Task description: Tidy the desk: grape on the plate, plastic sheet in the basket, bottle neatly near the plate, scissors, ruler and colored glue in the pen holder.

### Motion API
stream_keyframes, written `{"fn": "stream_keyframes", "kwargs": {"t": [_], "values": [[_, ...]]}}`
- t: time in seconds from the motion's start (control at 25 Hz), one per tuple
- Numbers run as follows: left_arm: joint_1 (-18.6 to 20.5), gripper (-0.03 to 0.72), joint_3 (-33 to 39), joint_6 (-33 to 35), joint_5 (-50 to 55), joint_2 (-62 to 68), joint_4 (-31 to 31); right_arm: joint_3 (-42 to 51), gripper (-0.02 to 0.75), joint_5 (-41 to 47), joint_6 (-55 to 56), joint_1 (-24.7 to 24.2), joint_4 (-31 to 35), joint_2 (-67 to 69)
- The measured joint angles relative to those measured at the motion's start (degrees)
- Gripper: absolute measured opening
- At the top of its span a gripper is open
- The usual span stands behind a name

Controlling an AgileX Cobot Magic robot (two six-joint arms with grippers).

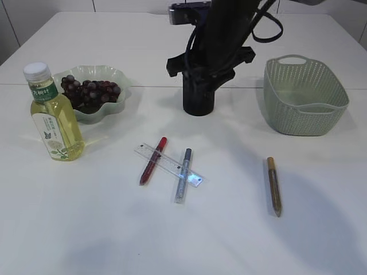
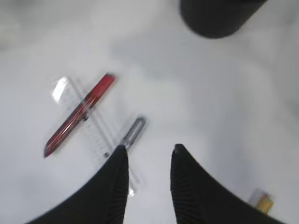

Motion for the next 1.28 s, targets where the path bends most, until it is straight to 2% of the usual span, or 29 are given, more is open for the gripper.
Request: {"fn": "stream_keyframes", "kwargs": {"t": [0.12,0.24,0.32,0.4,0.72,0.96,1.28], "values": [[0.0,0.309,0.0,0.0,0.0,0.0,0.0,0.0,0.304,3.3,-5.8,0.0,6.2,0.0],[0.0,0.309,0.0,0.0,0.0,0.0,0.0,0.0,0.409,3.8,-10.4,0.0,10.5,0.0],[0.0,0.309,0.0,0.0,0.0,0.0,0.0,0.0,0.468,3.8,-12.8,0.4,12.0,0.1],[0.0,0.309,0.0,0.0,0.0,0.0,0.0,-0.1,0.489,3.8,-15.5,1.1,12.5,0.7],[0.0,0.309,0.0,0.0,0.0,0.0,0.0,-0.2,0.503,3.9,-27.9,4.1,13.9,6.0],[0.0,0.309,0.0,0.1,0.1,0.0,0.0,-0.2,0.503,3.3,-29.4,4.9,13.7,9.3],[0.0,0.309,0.0,0.0,0.1,0.0,0.0,-0.2,0.503,-2.6,-32.2,5.0,11.0,11.1]]}}
